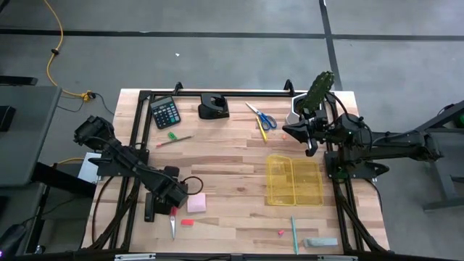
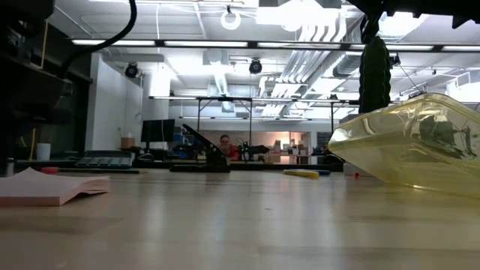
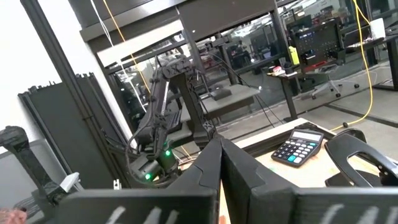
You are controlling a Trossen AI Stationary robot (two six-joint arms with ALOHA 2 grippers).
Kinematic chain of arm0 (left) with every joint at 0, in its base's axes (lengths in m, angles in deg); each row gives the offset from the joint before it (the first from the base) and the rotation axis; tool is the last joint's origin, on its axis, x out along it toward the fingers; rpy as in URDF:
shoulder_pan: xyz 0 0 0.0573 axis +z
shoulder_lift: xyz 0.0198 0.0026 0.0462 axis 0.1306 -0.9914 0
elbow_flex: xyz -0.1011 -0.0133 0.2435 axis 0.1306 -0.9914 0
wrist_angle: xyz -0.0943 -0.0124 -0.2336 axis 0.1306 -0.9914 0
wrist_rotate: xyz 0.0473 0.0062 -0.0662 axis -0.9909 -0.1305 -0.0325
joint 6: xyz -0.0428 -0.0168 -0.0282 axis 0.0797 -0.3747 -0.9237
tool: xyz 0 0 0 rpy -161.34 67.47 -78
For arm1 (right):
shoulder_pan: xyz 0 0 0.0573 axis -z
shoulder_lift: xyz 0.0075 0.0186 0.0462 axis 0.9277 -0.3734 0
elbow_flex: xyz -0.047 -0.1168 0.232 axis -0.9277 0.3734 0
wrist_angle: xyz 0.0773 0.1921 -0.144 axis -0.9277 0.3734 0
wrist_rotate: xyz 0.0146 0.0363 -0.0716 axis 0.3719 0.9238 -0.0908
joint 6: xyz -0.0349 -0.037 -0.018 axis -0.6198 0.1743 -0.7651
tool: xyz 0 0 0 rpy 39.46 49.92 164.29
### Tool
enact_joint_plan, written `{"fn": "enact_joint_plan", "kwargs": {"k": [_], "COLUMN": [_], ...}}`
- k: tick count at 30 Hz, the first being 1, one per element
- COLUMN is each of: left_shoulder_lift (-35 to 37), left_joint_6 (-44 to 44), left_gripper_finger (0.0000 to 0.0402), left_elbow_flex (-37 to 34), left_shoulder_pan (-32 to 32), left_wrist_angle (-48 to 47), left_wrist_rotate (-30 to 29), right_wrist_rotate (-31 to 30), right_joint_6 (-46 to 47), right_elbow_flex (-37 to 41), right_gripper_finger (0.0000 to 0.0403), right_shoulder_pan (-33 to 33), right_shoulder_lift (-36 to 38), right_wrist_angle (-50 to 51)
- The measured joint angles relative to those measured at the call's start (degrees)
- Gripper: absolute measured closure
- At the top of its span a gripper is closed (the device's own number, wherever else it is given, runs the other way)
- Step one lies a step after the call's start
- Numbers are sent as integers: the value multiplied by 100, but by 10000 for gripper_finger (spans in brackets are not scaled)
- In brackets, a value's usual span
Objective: Pack school essentials
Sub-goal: Put the red scissors into the yellow box
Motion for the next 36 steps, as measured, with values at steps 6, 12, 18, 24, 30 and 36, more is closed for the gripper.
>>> {"fn": "enact_joint_plan", "kwargs": {"k": [6,12,18,24,30,36], "left_shoulder_lift": [-115,-119,-54,252,931,2202], "left_joint_6": [34,111,141,141,145,143], "left_gripper_finger": [236,307,389,386,401,400], "left_elbow_flex": [8,5,-6,-48,-32,43], "left_shoulder_pan": [-38,-42,-42,-19,108,519], "left_wrist_angle": [6,31,15,-34,-19,-33], "left_wrist_rotate": [-119,-111,-163,-378,-86,70], "right_wrist_rotate": [1,0,0,0,0,0], "right_joint_6": [0,0,0,0,0,0], "right_elbow_flex": [0,0,0,0,0,0], "right_gripper_finger": [402,402,402,402,402,402], "right_shoulder_pan": [0,1,1,1,0,2], "right_shoulder_lift": [0,0,0,0,-2,0], "right_wrist_angle": [33,35,35,35,33,28]}}
